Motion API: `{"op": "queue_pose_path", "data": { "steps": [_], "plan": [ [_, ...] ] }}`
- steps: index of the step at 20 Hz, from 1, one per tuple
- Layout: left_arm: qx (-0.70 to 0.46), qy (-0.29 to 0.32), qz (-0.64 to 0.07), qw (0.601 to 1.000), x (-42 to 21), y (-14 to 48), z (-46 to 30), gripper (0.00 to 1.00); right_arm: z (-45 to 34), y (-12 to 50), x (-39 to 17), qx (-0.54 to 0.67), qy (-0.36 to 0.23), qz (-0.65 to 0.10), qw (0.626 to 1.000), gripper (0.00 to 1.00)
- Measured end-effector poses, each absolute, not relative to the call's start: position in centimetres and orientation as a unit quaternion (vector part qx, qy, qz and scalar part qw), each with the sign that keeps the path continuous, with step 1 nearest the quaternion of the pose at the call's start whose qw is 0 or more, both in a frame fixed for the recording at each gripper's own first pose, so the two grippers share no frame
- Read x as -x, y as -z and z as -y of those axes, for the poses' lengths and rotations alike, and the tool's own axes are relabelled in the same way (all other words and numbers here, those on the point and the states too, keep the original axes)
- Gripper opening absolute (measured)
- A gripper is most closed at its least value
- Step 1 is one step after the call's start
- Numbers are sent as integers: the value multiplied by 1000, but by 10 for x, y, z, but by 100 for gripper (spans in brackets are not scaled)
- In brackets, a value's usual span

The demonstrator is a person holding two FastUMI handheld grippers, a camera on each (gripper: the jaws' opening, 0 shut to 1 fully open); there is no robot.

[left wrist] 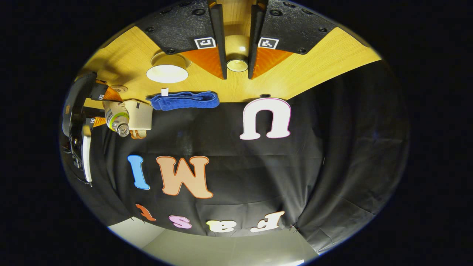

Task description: Open the teacup lid with one hand, grasp the water bottle and pour water into the teacup with the other hand; after pouring, place the water bottle on the coaster and then close the teacup lid.

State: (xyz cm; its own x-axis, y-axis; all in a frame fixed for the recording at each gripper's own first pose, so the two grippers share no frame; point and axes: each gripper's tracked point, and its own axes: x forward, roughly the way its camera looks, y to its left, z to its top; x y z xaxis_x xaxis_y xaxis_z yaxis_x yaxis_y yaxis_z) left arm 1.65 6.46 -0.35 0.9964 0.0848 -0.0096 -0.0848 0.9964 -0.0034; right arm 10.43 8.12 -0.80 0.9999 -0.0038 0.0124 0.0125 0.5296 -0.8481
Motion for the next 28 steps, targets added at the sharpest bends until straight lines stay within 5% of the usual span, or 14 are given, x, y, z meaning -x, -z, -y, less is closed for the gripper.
{"op": "queue_pose_path", "data": {
  "steps": [15,28],
  "plan": [
    [3,-42,-6,999,-16,4,-64,27,-122,16,-114,759,-1,78,646,61],
    [3,-43,-6,999,-16,5,-63,27,-138,-6,-120,827,16,126,548,62]
  ]
}}
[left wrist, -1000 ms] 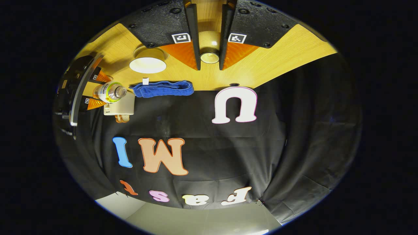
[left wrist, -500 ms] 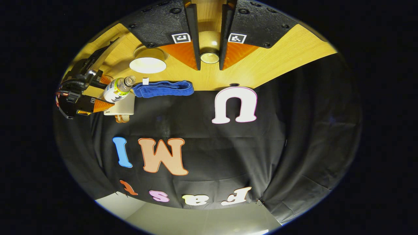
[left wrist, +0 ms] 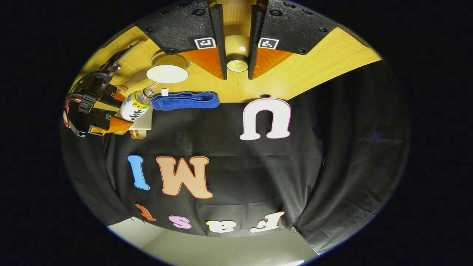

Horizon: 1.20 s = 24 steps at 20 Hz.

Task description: Open the teacup lid with one hand, grasp the water bottle and pour water into the teacup with the other hand; after pouring, place the water bottle on the coaster and then close the teacup lid.

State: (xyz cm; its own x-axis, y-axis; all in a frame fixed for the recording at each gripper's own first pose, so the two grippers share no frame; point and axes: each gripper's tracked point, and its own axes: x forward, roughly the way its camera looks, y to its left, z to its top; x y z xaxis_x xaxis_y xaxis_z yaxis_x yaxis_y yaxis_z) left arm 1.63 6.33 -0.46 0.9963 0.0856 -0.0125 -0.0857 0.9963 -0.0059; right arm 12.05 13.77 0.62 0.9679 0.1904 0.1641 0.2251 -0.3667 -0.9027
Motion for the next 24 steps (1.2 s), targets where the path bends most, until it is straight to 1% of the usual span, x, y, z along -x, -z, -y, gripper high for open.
{"op": "queue_pose_path", "data": {
  "steps": [3,8,9,13,18,19,20,21,24],
  "plan": [
    [3,-43,-6,999,-16,4,-63,27,-140,-10,-121,834,18,132,535,62],
    [3,-43,-6,999,-16,5,-63,27,-143,-14,-121,839,26,147,523,61],
    [3,-43,-6,999,-16,5,-63,26,-144,-15,-121,841,25,151,519,61],
    [4,-43,-6,999,-17,5,-63,27,-154,-16,-113,850,25,170,497,61],
    [3,-43,-6,999,-16,4,-64,26,-161,-21,-116,850,23,181,494,60],
    [3,-43,-6,999,-16,5,-64,27,-161,-20,-115,849,21,180,496,60],
    [3,-43,-6,999,-17,6,-63,27,-158,-15,-115,844,15,170,508,60],
    [3,-43,-6,999,-17,5,-63,27,-153,-8,-117,833,4,153,532,60],
    [3,-43,-6,999,-16,5,-63,27,-140,9,-121,767,-23,92,634,59]
  ]
}}
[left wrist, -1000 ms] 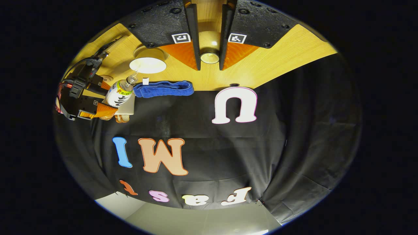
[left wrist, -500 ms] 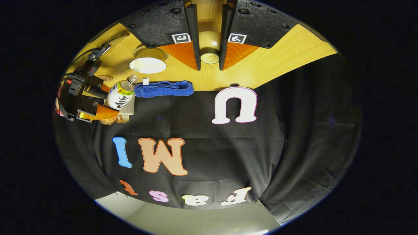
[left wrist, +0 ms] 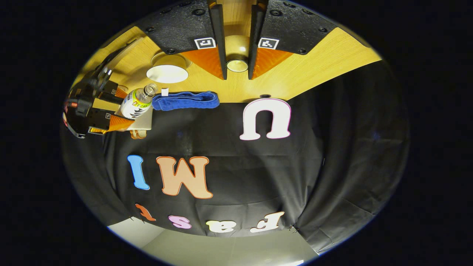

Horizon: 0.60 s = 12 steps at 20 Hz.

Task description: Open the teacup lid with one hand, grasp the water bottle and pour water into the teacup with the other hand; after pouring, place the water bottle on the coaster and then close the teacup lid.

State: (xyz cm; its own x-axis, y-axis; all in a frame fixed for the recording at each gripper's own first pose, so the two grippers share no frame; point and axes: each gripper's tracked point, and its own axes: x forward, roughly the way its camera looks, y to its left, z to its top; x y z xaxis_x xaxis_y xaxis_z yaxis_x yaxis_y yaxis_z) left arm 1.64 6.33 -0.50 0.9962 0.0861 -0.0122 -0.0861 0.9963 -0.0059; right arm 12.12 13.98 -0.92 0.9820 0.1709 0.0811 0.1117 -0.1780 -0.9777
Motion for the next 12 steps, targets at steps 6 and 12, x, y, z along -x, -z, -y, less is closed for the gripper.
{"op": "queue_pose_path", "data": {
  "steps": [6,12],
  "plan": [
    [3,-43,-6,999,-16,4,-64,27,-137,38,-108,547,-86,-24,832,59],
    [3,-43,-6,999,-17,4,-64,27,-127,0,-116,213,-109,-73,968,66]
  ]
}}
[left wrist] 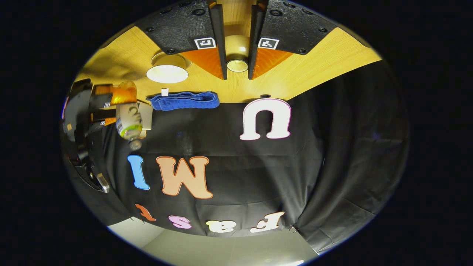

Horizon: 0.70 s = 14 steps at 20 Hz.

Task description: Open the teacup lid with one hand, grasp the water bottle and pour water into the teacup with the other hand; after pouring, place the water bottle on the coaster and then close the teacup lid.

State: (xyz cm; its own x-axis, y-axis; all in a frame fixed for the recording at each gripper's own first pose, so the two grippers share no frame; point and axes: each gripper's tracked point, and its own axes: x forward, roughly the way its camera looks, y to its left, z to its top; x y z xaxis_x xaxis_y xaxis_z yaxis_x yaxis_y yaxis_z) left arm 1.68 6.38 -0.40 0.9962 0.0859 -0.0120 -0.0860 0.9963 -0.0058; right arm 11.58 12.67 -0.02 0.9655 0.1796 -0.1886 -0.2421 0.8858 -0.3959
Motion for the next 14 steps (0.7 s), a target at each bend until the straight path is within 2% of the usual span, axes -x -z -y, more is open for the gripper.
{"op": "queue_pose_path", "data": {
  "steps": [1,4,6,7,10,14],
  "plan": [
    [3,-43,-6,999,-17,5,-63,27,-118,-10,-117,178,-102,-67,976,60],
    [3,-43,-6,999,-17,6,-64,27,-79,-31,-124,112,-72,-54,990,65],
    [3,-43,-6,999,-17,5,-64,27,-53,-38,-132,78,-53,-50,994,61],
    [3,-43,-6,999,-17,5,-64,27,-39,-38,-134,70,-42,-48,995,64],
    [3,-43,-5,999,-17,5,-64,27,5,-29,-142,59,1,-58,997,62],
    [3,-43,-5,999,-17,5,-64,27,35,-4,-145,30,24,-81,996,63]
  ]
}}
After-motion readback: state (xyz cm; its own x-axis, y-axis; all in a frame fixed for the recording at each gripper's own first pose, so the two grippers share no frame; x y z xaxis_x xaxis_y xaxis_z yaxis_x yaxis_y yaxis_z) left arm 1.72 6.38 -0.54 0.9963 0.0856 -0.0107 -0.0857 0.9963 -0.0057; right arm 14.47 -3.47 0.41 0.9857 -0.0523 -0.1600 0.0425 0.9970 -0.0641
